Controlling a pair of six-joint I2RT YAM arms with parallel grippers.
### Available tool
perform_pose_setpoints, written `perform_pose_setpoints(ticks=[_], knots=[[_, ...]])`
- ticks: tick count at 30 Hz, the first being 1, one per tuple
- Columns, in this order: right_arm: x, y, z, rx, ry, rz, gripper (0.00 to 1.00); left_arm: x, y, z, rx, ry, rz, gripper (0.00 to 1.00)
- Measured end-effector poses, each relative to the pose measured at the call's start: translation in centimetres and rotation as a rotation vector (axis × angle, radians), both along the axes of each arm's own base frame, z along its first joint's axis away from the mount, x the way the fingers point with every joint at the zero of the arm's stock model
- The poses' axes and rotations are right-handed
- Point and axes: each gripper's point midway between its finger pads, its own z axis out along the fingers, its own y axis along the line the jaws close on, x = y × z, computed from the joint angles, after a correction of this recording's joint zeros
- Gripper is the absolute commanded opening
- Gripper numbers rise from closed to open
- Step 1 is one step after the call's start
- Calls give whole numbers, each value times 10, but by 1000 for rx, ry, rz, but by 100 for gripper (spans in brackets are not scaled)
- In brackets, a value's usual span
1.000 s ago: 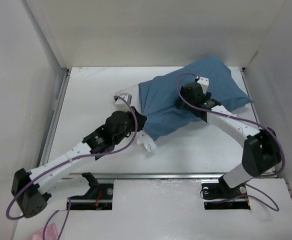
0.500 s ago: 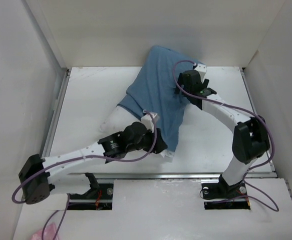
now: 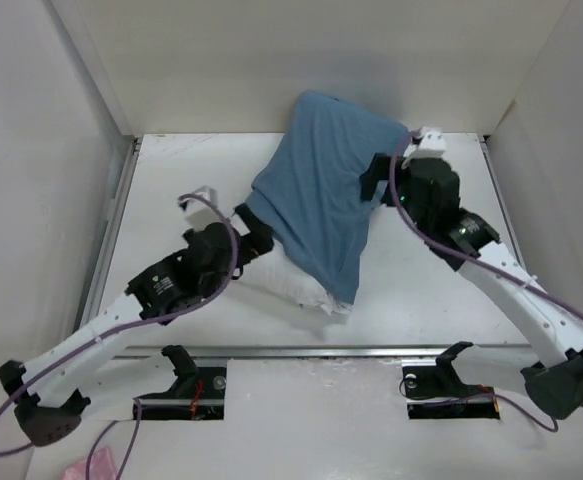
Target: Put the pillow into the pillowcase
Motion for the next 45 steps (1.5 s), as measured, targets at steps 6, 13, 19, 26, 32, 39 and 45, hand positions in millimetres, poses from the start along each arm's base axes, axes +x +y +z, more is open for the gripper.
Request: perform_pose_setpoints(ticks=[6, 13, 19, 26, 32, 39, 45], knots=[[-85, 141, -38, 3, 88, 494, 100, 39, 99, -60, 57, 106, 426, 93], [-101, 170, -122, -60, 293, 577, 100, 55, 145, -147, 145, 301, 540, 0], [-88, 134, -102, -71, 234, 384, 100, 50, 73, -185, 176, 355, 198, 0], [-99, 75, -58, -39, 154, 199, 100, -23, -80, -157, 83, 259, -414, 4], [-131, 59, -73, -79, 261, 258, 100, -19, -99, -127, 97, 219, -372, 77], [-147, 60, -115, -125, 381, 309, 100, 6, -40, -121, 118, 228, -87, 92], [-131, 79, -162, -207, 434, 272, 100, 14, -34, -130, 144, 211, -68, 76]])
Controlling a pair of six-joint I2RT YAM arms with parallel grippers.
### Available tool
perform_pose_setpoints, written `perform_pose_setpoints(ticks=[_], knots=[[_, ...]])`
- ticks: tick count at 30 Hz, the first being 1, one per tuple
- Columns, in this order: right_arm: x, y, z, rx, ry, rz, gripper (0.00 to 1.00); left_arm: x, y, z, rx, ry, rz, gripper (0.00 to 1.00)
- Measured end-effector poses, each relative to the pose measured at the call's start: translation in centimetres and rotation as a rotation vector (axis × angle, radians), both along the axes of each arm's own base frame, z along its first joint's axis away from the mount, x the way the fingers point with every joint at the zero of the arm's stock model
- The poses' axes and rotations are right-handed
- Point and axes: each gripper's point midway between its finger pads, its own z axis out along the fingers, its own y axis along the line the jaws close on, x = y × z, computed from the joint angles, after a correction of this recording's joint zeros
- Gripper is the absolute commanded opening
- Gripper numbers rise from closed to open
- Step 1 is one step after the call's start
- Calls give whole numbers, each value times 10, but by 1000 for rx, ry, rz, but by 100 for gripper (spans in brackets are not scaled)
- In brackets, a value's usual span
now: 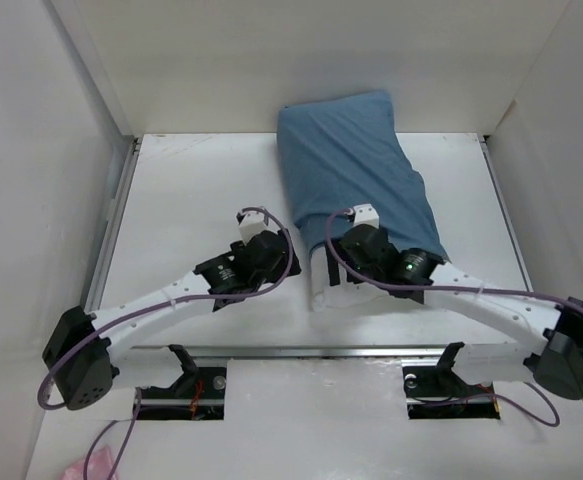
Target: Put the pillow into the pillowcase
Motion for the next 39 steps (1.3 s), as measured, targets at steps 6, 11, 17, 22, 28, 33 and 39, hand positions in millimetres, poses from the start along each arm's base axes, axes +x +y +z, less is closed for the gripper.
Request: perform_pose_setpoints(ticks=[6, 11, 17, 22, 28, 33, 39], knots=[[25, -1, -30, -48, -26, -181, 5, 8, -15, -20, 66, -6, -71, 76], [26, -8, -29, 18, -68, -262, 0, 14, -30, -34, 119, -21, -146, 76], [19, -15, -8, 96, -113, -246, 0, 34, -50, -37, 169, -37, -181, 71], [17, -19, -3, 89, -125, -233, 0, 48, -63, -38, 194, -52, -182, 36], [17, -20, 0, 98, -139, -232, 0, 62, -71, -40, 238, -58, -169, 0], [32, -23, 5, 133, -206, -329, 0, 48, -75, -22, 222, -90, -203, 0], [60, -28, 38, 238, -378, -493, 0, -2, -74, 25, 108, -160, -291, 0]])
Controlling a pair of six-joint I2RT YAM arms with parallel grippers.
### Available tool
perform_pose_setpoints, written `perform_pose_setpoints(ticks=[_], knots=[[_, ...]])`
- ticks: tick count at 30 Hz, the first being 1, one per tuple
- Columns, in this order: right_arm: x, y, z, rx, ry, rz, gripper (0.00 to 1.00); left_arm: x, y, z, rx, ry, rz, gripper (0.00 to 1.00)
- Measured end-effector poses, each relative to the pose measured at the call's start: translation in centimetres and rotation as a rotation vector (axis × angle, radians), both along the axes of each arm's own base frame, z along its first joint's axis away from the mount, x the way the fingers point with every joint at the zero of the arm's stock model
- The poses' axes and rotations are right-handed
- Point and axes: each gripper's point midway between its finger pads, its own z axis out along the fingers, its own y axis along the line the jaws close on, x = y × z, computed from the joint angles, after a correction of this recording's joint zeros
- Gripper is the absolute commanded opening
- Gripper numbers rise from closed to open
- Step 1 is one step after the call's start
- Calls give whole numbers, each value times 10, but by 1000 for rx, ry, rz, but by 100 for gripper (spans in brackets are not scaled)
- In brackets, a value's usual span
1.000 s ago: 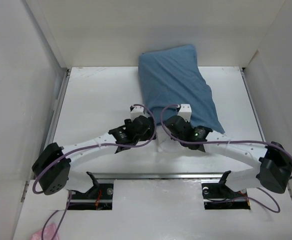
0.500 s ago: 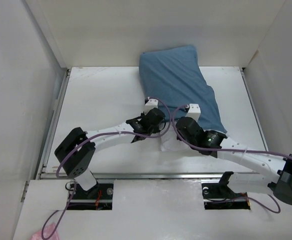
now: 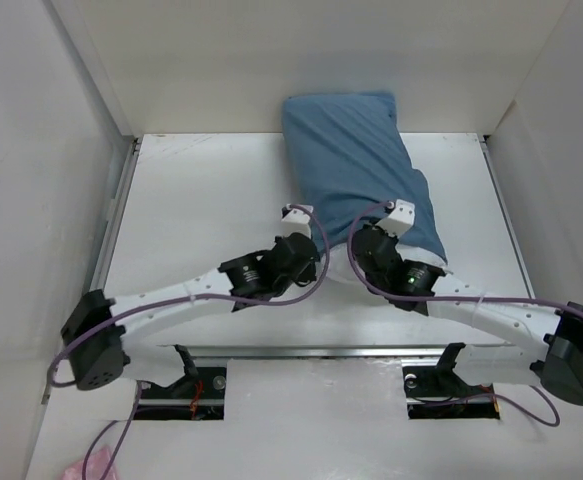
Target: Put the pillow into the pillowcase
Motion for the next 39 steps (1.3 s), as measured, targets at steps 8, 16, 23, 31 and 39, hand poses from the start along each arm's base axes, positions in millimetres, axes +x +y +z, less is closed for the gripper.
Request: perform_pose_setpoints(ticks=[8, 16, 23, 31, 39], knots=[[23, -8, 44, 59, -198, -144, 0, -38, 25, 28, -138, 25, -27, 0], [51, 22, 26, 92, -287, -195, 0, -59, 48, 65, -251, 9, -38, 0], [55, 55, -3, 81, -246, -73, 27, -67, 65, 78, -304, 11, -7, 0], [30, 66, 24, 77, -168, 146, 96, -56, 76, 53, -217, 38, 112, 66], [-16, 49, 52, -29, -40, 371, 100, -45, 41, 14, -51, 66, 10, 48]])
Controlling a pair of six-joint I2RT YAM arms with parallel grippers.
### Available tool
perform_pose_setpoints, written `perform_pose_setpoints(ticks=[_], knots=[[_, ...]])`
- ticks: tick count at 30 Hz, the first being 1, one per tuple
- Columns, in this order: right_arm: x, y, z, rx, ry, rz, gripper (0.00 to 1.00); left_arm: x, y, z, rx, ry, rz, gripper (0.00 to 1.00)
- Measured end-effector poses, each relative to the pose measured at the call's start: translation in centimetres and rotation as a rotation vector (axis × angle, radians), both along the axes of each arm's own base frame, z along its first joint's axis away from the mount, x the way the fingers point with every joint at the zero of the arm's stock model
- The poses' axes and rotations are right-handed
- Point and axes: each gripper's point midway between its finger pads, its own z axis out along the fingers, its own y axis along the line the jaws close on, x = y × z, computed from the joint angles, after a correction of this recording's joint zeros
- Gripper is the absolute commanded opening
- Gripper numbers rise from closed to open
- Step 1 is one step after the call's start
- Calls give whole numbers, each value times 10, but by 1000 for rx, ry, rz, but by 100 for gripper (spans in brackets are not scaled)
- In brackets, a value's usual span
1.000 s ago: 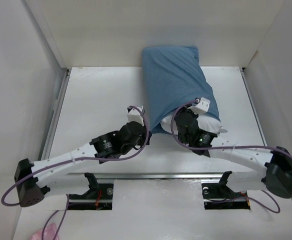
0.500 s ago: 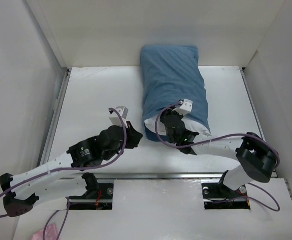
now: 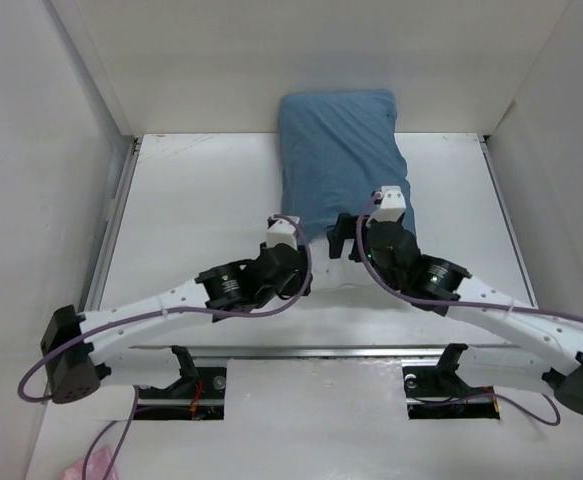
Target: Put the pillow into the pillowcase
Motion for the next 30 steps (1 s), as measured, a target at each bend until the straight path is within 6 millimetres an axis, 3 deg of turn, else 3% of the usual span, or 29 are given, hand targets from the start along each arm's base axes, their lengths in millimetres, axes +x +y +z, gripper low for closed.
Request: perform_pose_setpoints(ticks=[6, 10, 12, 13, 14, 16, 19, 24, 27, 30], knots=[[-24, -63, 5, -54, 22, -118, 100, 2, -57, -8, 84, -9, -189, 61], [-24, -90, 6, -7, 34, -200, 100, -3, -102, -5, 71, -34, -316, 61], [-21, -98, -1, -5, 56, -241, 100, -3, -120, -10, 68, -33, -360, 57], [-20, -103, -5, -8, 69, -265, 100, -3, -127, -13, 66, -29, -373, 49], [-19, -108, -10, -17, 80, -284, 100, -2, -133, -17, 67, -26, -380, 49], [-18, -118, -21, -48, 103, -322, 100, 2, -141, -28, 78, -19, -376, 33], [-18, -124, -35, -93, 129, -333, 100, 8, -141, -43, 92, 8, -341, 25], [-12, -112, -42, -150, 125, -268, 100, 33, -123, -57, 93, 37, -243, 25], [-1, -108, -42, -182, 97, -281, 99, 34, -119, -59, 92, 41, -227, 25], [11, -109, -43, -222, 68, -314, 92, 33, -121, -55, 82, 34, -228, 24]])
